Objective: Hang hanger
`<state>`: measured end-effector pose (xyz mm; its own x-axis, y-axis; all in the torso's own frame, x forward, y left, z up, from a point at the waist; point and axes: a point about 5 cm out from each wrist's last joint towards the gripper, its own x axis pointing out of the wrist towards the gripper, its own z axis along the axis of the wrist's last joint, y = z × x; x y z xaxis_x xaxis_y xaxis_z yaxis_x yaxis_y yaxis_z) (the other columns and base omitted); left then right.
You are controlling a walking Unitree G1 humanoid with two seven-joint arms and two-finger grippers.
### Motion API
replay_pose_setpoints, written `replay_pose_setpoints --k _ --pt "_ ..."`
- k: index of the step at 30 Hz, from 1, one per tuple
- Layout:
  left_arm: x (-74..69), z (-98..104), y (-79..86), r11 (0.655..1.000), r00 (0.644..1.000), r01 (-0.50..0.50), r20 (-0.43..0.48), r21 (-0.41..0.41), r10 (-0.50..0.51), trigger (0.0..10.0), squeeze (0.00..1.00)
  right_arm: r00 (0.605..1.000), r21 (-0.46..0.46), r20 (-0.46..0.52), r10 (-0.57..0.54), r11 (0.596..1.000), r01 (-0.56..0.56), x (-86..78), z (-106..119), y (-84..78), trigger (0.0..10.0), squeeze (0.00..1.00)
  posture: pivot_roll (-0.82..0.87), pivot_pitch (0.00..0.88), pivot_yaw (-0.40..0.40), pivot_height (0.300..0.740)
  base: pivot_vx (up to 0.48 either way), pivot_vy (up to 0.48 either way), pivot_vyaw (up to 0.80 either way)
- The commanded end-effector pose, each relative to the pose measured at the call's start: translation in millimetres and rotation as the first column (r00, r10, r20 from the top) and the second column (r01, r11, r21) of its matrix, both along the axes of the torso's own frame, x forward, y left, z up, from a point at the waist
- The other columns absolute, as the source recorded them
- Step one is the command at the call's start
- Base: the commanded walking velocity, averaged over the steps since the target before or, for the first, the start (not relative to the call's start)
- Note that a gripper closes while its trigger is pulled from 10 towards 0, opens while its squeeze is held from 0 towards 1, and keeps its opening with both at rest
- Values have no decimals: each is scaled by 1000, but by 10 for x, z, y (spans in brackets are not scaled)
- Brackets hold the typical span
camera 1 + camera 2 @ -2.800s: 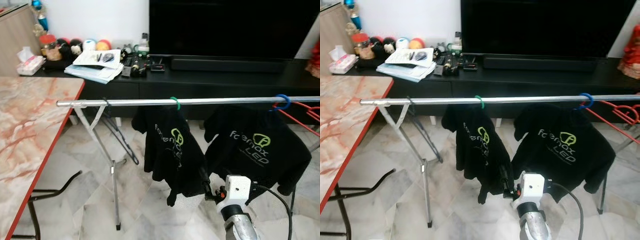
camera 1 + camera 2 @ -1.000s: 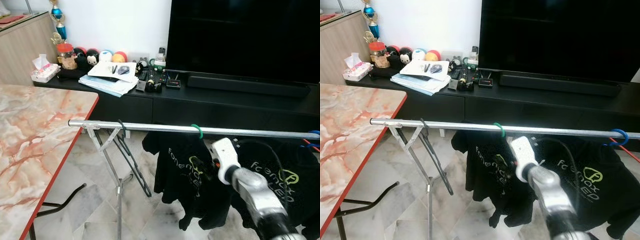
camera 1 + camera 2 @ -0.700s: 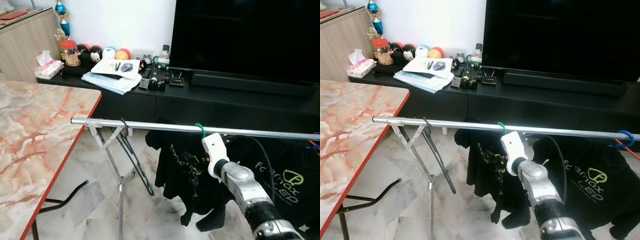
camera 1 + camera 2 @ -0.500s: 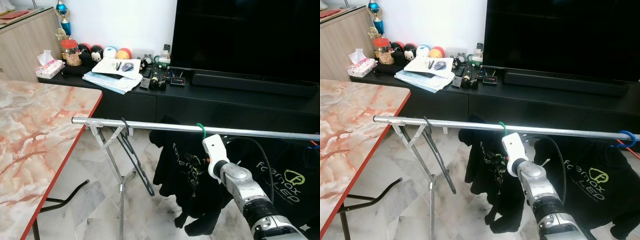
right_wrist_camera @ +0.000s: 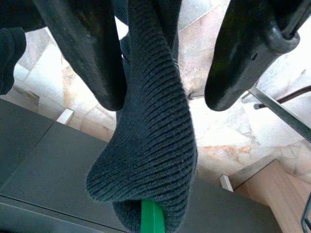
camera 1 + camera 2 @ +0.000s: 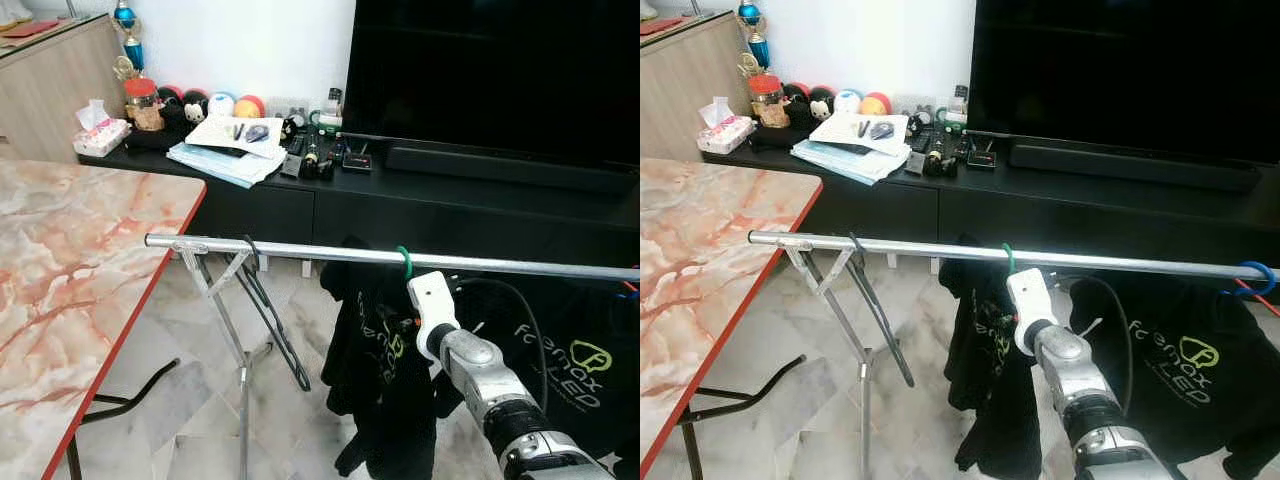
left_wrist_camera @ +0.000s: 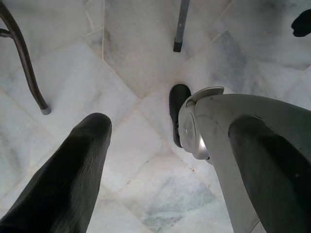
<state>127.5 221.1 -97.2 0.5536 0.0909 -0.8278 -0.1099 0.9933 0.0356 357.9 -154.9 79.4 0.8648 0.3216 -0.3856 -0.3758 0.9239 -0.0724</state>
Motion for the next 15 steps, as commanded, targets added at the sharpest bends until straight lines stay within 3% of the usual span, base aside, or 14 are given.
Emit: replay_pose_setpoints --k 1,9,15 --pt "-101 -40 -20 1000 999 25 -42 -13 -25 10000 0 1000 7 4 -3 1000 3 15 12 22 0 0 -3 84 -25 740 0 0 0" --pt "-108 21 235 1000 999 6 -37 8 -6 10000 0 1000 7 -1 -3 1000 3 4 -12 26 0 0 -4 81 -25 740 0 0 0" --pt "-82 15 181 1000 999 11 -30 -3 -11 10000 0 1000 7 0 -11 1000 11 1 -17 10 0 0 -5 80 -30 740 0 0 0"
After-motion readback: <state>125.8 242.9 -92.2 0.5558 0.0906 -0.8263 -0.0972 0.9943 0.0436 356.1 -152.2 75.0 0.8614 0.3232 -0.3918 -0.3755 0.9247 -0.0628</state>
